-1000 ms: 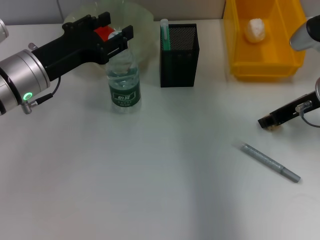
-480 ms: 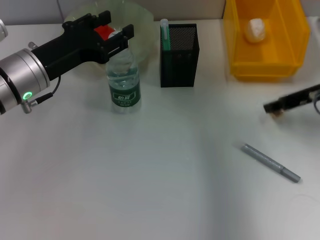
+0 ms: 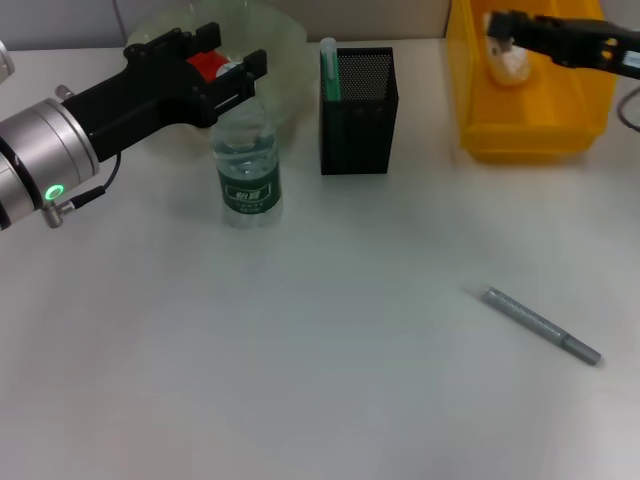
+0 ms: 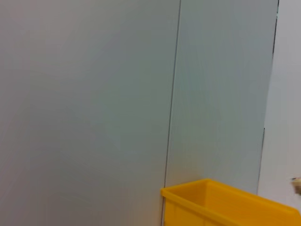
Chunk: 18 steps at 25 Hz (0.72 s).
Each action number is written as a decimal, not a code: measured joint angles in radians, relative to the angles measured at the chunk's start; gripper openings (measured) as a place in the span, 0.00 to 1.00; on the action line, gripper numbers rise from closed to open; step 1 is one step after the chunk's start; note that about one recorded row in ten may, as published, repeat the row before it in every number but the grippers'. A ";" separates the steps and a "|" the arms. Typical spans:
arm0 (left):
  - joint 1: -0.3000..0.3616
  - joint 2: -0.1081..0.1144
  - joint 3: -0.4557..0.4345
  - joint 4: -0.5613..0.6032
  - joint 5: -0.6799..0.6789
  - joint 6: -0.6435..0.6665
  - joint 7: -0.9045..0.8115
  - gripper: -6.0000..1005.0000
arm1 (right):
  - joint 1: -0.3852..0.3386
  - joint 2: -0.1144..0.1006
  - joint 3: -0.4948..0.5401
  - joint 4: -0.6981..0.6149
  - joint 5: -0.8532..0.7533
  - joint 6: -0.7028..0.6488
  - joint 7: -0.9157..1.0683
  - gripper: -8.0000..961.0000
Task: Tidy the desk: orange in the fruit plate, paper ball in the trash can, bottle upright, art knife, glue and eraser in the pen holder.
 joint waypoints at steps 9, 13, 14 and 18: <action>0.000 0.000 -0.007 -0.006 0.000 -0.001 0.000 0.65 | 0.149 0.029 -0.142 0.129 -0.004 0.268 -0.139 0.32; 0.004 0.000 -0.014 -0.007 0.000 -0.001 0.000 0.65 | 0.186 0.041 -0.209 0.154 -0.005 0.341 -0.159 0.32; 0.006 0.000 -0.017 -0.007 0.000 -0.001 0.000 0.65 | 0.189 0.045 -0.221 0.154 -0.005 0.350 -0.168 0.33; 0.007 -0.001 -0.020 -0.007 0.000 0.000 0.000 0.65 | 0.199 0.050 -0.250 0.157 -0.006 0.356 -0.206 0.33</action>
